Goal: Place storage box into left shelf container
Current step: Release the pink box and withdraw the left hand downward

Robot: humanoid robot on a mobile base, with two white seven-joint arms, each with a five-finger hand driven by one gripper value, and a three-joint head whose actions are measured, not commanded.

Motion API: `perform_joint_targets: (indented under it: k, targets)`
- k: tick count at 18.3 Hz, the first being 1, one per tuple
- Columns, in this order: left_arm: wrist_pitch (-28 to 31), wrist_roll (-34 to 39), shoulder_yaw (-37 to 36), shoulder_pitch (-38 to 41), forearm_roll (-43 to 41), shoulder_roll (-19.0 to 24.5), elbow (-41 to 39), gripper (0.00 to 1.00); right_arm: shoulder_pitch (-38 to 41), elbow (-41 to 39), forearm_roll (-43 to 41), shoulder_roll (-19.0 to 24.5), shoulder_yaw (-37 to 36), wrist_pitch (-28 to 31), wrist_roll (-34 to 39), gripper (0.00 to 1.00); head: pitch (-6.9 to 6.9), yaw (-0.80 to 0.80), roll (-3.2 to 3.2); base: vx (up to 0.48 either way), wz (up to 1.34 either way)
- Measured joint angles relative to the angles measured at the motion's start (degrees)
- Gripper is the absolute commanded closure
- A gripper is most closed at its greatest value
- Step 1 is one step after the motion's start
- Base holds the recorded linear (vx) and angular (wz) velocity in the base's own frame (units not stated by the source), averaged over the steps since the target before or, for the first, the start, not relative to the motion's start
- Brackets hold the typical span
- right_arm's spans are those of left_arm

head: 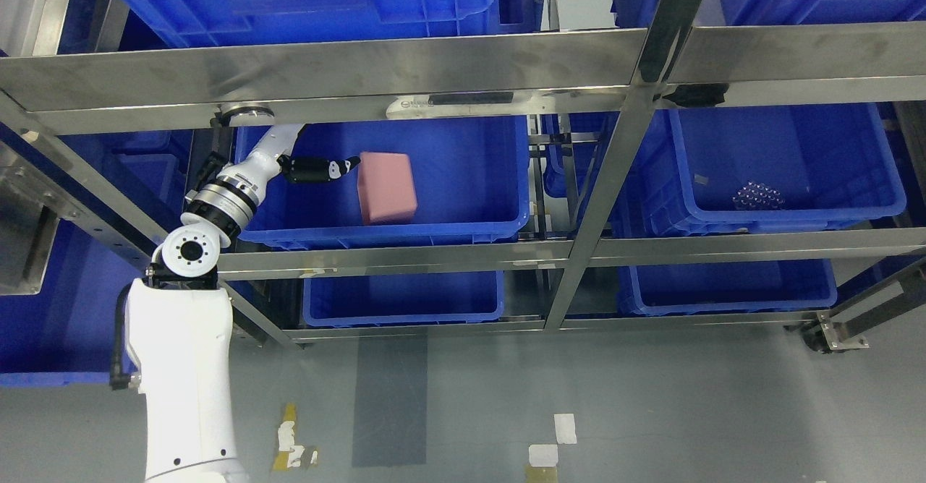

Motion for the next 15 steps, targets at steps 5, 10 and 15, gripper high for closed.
perform_joint_targets:
  k: [5, 10, 15]
  targets:
    - [-0.1, 7.5, -1.8, 0.8, 4.5, -0.2, 2.8, 0.0, 0.0, 0.0, 0.0, 0.0, 0.0, 0.0, -0.1, 0.0, 0.0, 0.0, 0.0, 0.0, 0.0]
    - [-0.5, 20.2, -6.2, 7.6, 21.1, -0.3, 1.3, 0.0, 0.0, 0.0, 0.0, 0.0, 0.0, 0.0, -0.1, 0.0, 0.0, 0.0, 0.0, 0.0, 0.0]
    - [-0.5, 27.3, -11.8, 17.3, 31.4, -0.4, -6.4, 0.0, 0.0, 0.0, 0.0, 0.0, 0.0, 0.0, -0.1, 0.0, 0.0, 0.0, 0.0, 0.0, 0.0]
